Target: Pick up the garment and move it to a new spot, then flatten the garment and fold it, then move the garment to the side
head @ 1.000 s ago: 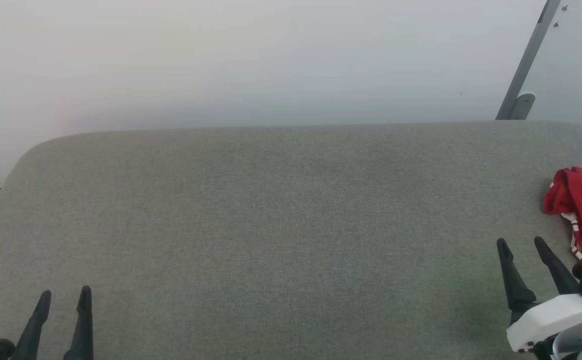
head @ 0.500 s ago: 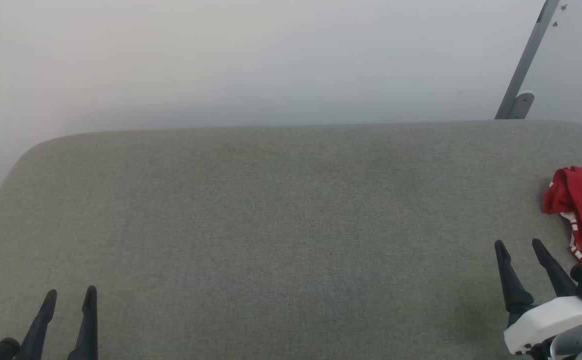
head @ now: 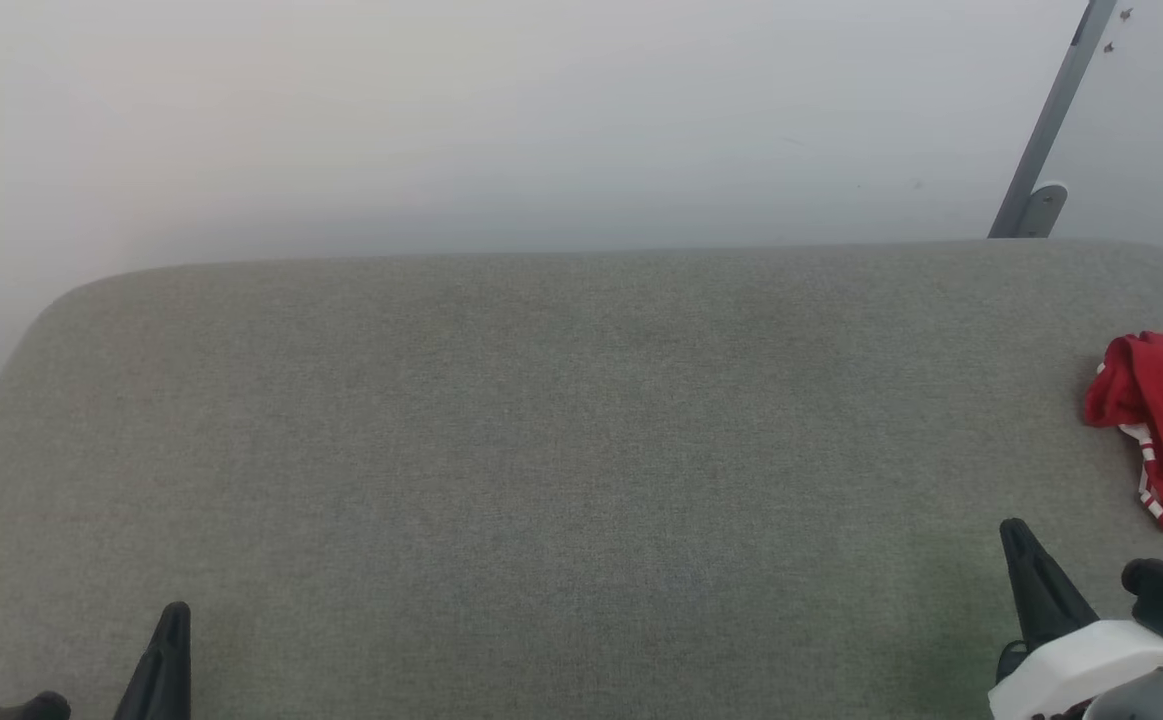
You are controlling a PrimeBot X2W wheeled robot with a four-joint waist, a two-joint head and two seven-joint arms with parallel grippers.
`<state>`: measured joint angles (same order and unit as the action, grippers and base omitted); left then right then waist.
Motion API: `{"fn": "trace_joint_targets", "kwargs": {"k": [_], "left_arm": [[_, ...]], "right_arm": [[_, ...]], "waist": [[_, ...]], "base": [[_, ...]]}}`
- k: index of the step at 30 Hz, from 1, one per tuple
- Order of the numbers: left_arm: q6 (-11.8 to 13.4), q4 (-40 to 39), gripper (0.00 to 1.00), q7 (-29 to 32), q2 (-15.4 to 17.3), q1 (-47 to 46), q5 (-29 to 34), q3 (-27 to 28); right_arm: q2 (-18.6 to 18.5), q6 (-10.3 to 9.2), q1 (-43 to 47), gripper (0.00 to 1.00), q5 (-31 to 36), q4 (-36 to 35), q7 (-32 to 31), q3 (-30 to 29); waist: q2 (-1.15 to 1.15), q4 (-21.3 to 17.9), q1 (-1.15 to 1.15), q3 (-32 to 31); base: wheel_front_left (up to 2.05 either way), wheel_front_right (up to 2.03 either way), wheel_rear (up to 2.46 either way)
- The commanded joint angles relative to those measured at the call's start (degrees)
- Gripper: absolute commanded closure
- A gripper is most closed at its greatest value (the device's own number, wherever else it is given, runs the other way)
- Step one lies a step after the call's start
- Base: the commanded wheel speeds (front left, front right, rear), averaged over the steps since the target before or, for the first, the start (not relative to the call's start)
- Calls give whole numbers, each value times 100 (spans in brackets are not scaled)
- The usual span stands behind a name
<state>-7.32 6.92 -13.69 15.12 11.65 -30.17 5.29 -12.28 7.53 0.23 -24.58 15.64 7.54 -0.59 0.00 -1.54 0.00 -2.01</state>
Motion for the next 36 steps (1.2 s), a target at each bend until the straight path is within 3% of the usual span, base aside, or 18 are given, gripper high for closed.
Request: {"fn": "trace_joint_targets", "kwargs": {"k": [1, 36], "left_arm": [[-1, -57, 100, 51, 28, -138, -253, 39], [-10, 260, 100, 886, -493, -859, -2768, 81]], "right_arm": [[-4, 0, -147, 100, -247, -77, -42, -59], [393, -2, -376, 100, -3005, -140, -611, -279]], "waist": [[0, 3, 0, 3], [0, 47, 0, 66]], "base": [[0, 0, 0], [0, 0, 0]]}}
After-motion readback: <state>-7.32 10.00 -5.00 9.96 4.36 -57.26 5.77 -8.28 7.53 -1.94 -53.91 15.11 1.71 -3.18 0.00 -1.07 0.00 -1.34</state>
